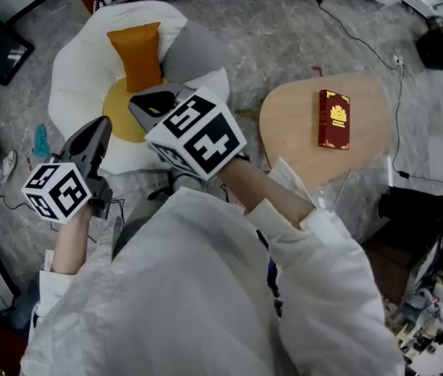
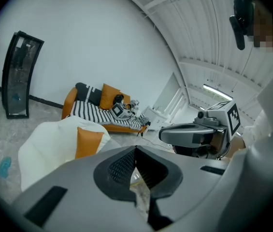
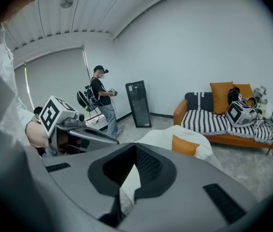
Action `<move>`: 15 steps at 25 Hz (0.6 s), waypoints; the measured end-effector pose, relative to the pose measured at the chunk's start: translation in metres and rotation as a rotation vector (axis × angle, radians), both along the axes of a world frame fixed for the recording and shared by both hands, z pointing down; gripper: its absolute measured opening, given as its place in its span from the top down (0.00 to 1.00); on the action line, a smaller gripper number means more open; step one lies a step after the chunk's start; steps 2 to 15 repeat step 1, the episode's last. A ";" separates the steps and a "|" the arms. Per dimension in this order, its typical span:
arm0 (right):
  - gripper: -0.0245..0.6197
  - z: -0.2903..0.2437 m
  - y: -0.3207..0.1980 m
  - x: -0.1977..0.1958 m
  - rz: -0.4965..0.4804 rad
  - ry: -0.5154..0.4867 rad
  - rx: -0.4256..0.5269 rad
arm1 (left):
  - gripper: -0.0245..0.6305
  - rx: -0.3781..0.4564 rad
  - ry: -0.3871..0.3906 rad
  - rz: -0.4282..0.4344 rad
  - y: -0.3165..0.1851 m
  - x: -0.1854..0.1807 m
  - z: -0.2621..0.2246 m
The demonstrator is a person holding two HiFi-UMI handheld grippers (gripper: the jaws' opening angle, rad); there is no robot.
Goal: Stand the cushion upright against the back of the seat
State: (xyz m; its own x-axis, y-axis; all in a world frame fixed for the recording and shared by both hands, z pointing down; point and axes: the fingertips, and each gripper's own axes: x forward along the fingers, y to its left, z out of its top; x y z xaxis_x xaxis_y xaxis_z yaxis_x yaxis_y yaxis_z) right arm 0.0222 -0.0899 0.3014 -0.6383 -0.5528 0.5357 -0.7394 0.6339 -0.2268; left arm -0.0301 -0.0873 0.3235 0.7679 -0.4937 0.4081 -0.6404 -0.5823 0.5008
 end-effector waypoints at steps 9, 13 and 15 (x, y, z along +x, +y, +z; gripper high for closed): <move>0.94 0.000 0.001 -0.001 0.001 0.004 0.001 | 0.95 -0.002 0.003 -0.004 0.001 -0.001 0.000; 0.94 0.000 0.001 -0.001 0.001 0.004 0.001 | 0.95 -0.002 0.003 -0.004 0.001 -0.001 0.000; 0.94 0.000 0.001 -0.001 0.001 0.004 0.001 | 0.95 -0.002 0.003 -0.004 0.001 -0.001 0.000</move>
